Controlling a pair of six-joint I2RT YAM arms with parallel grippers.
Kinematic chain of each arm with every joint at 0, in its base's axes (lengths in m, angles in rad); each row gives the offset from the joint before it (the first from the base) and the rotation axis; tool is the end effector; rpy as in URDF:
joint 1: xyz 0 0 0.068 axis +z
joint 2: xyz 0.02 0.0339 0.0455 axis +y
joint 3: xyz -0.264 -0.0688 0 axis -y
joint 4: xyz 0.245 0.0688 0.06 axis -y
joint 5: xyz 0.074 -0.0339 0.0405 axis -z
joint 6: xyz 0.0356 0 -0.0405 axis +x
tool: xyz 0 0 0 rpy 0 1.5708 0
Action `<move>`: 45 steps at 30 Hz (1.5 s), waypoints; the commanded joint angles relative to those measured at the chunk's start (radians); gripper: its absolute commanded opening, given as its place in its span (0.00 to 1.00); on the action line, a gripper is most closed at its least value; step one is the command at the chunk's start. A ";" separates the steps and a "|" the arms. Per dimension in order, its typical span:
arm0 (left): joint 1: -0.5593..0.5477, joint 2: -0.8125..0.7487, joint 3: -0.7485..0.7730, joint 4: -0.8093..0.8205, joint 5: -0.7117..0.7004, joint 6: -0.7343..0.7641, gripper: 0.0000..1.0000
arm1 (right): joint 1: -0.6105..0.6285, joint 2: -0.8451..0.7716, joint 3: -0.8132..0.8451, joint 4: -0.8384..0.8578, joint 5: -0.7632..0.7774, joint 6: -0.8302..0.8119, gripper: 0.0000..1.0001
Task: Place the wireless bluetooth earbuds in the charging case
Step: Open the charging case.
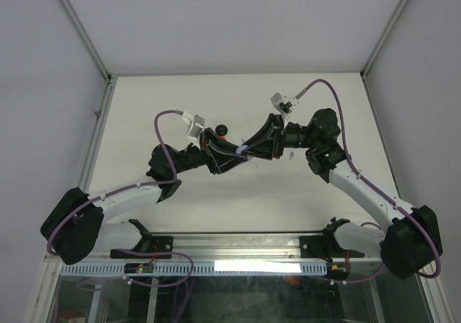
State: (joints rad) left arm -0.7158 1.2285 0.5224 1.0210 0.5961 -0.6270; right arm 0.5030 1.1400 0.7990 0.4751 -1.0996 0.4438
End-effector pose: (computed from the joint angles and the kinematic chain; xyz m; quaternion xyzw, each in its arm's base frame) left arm 0.1794 -0.1825 0.2809 0.2623 0.5505 -0.6163 0.4983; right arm 0.2038 0.1483 0.3400 -0.4098 0.5493 0.5987 0.4146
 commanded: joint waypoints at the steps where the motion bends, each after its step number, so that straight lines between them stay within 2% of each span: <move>1: -0.020 0.029 -0.005 0.100 -0.013 -0.033 0.36 | 0.023 -0.014 -0.004 0.117 0.046 0.054 0.01; 19: -0.024 0.034 -0.075 0.297 -0.068 -0.077 0.24 | 0.026 -0.043 -0.051 0.227 0.101 0.115 0.00; 27: -0.036 0.071 -0.053 0.326 -0.062 -0.094 0.23 | 0.041 -0.037 -0.057 0.241 0.104 0.110 0.00; 34: -0.037 0.079 -0.046 0.330 -0.059 -0.078 0.00 | 0.054 -0.033 -0.048 0.205 0.103 0.077 0.00; 36: -0.038 0.073 -0.050 0.320 -0.052 -0.048 0.00 | 0.053 -0.036 -0.042 0.185 0.099 0.069 0.00; 40: -0.037 0.021 -0.064 0.225 -0.024 0.111 0.00 | 0.053 -0.056 -0.013 0.082 0.096 0.029 0.10; 41: -0.037 0.004 -0.064 0.188 -0.013 0.161 0.00 | 0.052 -0.062 -0.008 0.059 0.104 0.008 0.19; 42: -0.037 -0.015 -0.065 0.147 0.001 0.208 0.00 | 0.051 -0.069 0.000 0.032 0.109 -0.009 0.23; 45: -0.037 -0.069 -0.065 0.039 0.023 0.336 0.00 | 0.052 -0.082 0.013 -0.049 0.127 -0.064 0.29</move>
State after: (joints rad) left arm -0.7410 1.2407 0.4496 1.1831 0.5793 -0.5190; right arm 0.5404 1.0981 0.7525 0.5301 -0.9970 0.4679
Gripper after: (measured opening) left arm 0.254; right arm 0.271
